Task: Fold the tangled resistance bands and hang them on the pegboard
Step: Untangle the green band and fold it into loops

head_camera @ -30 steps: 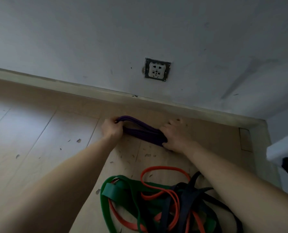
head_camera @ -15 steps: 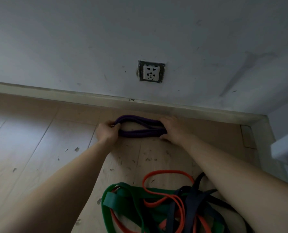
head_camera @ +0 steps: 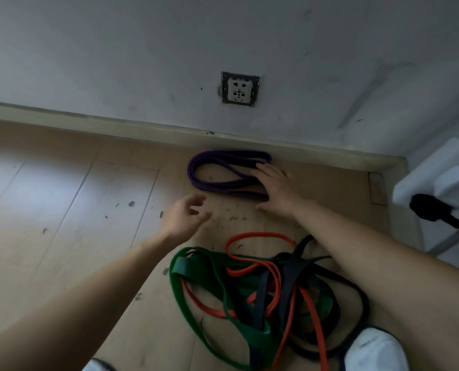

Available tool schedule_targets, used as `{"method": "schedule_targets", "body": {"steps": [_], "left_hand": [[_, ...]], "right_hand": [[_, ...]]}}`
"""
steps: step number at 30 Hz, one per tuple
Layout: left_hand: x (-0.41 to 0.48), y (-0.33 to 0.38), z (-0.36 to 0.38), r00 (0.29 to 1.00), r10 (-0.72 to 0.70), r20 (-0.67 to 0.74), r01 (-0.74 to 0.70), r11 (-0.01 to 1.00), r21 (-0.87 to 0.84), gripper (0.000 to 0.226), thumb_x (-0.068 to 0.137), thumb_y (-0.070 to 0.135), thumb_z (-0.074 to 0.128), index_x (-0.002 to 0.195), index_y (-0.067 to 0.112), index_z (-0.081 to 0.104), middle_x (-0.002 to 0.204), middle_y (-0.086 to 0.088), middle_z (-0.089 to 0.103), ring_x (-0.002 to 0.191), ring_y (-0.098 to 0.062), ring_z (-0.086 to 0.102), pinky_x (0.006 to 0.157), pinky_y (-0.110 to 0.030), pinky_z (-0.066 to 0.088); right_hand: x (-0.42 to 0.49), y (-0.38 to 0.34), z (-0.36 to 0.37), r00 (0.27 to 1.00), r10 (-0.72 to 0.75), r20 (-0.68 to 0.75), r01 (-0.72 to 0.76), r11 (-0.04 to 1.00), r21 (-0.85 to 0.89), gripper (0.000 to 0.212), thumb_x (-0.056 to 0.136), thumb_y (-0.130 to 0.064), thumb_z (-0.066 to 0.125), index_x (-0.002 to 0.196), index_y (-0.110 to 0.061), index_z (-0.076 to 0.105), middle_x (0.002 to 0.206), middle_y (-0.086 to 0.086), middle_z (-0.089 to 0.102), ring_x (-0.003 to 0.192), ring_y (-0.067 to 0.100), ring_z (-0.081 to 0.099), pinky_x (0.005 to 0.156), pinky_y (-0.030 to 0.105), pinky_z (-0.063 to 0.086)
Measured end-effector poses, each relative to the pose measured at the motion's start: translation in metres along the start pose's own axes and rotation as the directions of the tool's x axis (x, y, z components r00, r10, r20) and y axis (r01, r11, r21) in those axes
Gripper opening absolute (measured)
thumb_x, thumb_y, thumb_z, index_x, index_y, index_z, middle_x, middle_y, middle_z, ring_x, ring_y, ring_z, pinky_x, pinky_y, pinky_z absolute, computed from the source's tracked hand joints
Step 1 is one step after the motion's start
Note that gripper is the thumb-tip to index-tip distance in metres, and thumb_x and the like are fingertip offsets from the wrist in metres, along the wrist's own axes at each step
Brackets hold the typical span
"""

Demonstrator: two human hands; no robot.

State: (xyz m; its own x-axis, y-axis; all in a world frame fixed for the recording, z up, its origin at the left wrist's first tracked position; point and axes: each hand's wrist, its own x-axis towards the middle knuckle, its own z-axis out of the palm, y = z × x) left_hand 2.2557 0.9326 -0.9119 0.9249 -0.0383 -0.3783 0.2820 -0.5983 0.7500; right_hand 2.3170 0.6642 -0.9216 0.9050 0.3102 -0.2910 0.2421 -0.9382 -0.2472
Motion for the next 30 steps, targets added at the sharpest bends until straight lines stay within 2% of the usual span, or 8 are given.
{"method": "schedule_targets", "body": {"steps": [4, 8, 12, 14, 17, 20, 24, 30], "left_hand": [[-0.039, 0.012, -0.002, 0.941, 0.159, 0.300, -0.228, 0.950, 0.212, 0.052, 0.088, 0.057, 0.065, 0.135, 0.034, 0.060, 0.136, 0.010, 0.060, 0.129, -0.014, 0.050, 0.106, -0.038, 0.045], [-0.076, 0.009, 0.006, 0.831, 0.109, 0.546, -0.402, 0.796, 0.453, 0.080, 0.068, 0.083, 0.060, 0.140, 0.050, 0.045, 0.149, 0.011, 0.044, 0.139, -0.020, 0.031, 0.114, -0.053, 0.033], [-0.098, -0.009, 0.023, 0.837, 0.090, 0.540, -0.489, 0.566, 0.664, 0.096, 0.072, 0.076, 0.066, 0.152, 0.046, 0.021, 0.150, 0.006, 0.044, 0.130, -0.025, 0.042, 0.107, -0.048, 0.038], [-0.104, -0.017, 0.026, 0.843, 0.111, 0.527, -0.505, 0.498, 0.704, 0.080, 0.082, 0.066, 0.064, 0.151, 0.042, 0.030, 0.144, 0.006, 0.052, 0.122, -0.024, 0.046, 0.101, -0.043, 0.043], [-0.113, -0.019, 0.023, 0.870, 0.142, 0.472, -0.467, 0.544, 0.697, 0.047, 0.092, 0.033, 0.061, 0.138, 0.040, 0.053, 0.124, 0.006, 0.063, 0.109, -0.019, 0.055, 0.095, -0.035, 0.048], [-0.122, -0.016, 0.014, 0.867, 0.073, 0.493, -0.411, 0.664, 0.625, 0.042, 0.092, 0.012, 0.057, 0.126, 0.036, 0.062, 0.118, 0.009, 0.066, 0.100, -0.012, 0.059, 0.083, -0.026, 0.050], [-0.138, -0.015, -0.005, 0.822, -0.005, 0.570, -0.406, 0.696, 0.592, 0.052, 0.090, 0.001, 0.059, 0.130, 0.034, 0.065, 0.123, 0.007, 0.060, 0.097, -0.012, 0.053, 0.077, -0.021, 0.045], [-0.148, -0.030, -0.020, 0.789, -0.057, 0.612, -0.397, 0.712, 0.579, 0.058, 0.083, 0.012, 0.075, 0.131, 0.042, 0.063, 0.122, 0.005, 0.063, 0.101, -0.016, 0.059, 0.090, -0.028, 0.055]], "right_hand": [[-0.045, -0.007, -0.006, 0.998, 0.065, 0.019, -0.068, 0.962, 0.266, 0.077, 0.088, -0.034, 0.076, 0.154, -0.023, 0.038, 0.160, 0.001, 0.035, 0.147, 0.021, 0.034, 0.122, 0.037, 0.024], [-0.103, -0.018, -0.008, 0.979, 0.062, 0.193, -0.132, 0.918, 0.373, 0.053, 0.083, -0.051, 0.077, 0.127, -0.025, 0.065, 0.120, -0.004, 0.067, 0.116, 0.016, 0.063, 0.097, 0.028, 0.051], [-0.145, -0.024, 0.002, 0.847, 0.009, 0.532, -0.100, 0.985, 0.142, 0.097, 0.068, -0.079, 0.070, 0.149, -0.034, 0.043, 0.153, 0.000, 0.043, 0.143, 0.027, 0.036, 0.115, 0.048, 0.037], [-0.158, -0.027, 0.015, 0.848, 0.029, 0.529, -0.064, 0.997, 0.048, 0.098, 0.067, -0.080, 0.069, 0.151, -0.039, 0.039, 0.151, 0.001, 0.038, 0.142, 0.031, 0.028, 0.114, 0.056, 0.033], [-0.171, -0.035, 0.028, 0.936, -0.009, 0.351, -0.058, 0.982, 0.181, 0.052, 0.081, -0.052, 0.077, 0.127, -0.035, 0.062, 0.120, -0.006, 0.053, 0.127, 0.024, 0.043, 0.105, 0.049, 0.043], [-0.177, -0.045, 0.032, 0.967, 0.002, 0.256, -0.100, 0.924, 0.369, 0.022, 0.081, -0.028, 0.080, 0.102, -0.030, 0.073, 0.101, -0.012, 0.067, 0.105, 0.013, 0.061, 0.096, 0.043, 0.051], [-0.180, -0.056, 0.030, 0.956, 0.043, 0.289, -0.208, 0.797, 0.567, 0.018, 0.078, -0.012, 0.081, 0.088, -0.026, 0.074, 0.087, -0.005, 0.073, 0.087, 0.013, 0.069, 0.092, 0.043, 0.056], [-0.176, -0.074, 0.015, 0.963, 0.058, 0.263, -0.233, 0.669, 0.706, 0.016, 0.088, -0.008, 0.075, 0.097, -0.018, 0.066, 0.097, 0.002, 0.075, 0.090, 0.016, 0.073, 0.078, 0.028, 0.055]]}}
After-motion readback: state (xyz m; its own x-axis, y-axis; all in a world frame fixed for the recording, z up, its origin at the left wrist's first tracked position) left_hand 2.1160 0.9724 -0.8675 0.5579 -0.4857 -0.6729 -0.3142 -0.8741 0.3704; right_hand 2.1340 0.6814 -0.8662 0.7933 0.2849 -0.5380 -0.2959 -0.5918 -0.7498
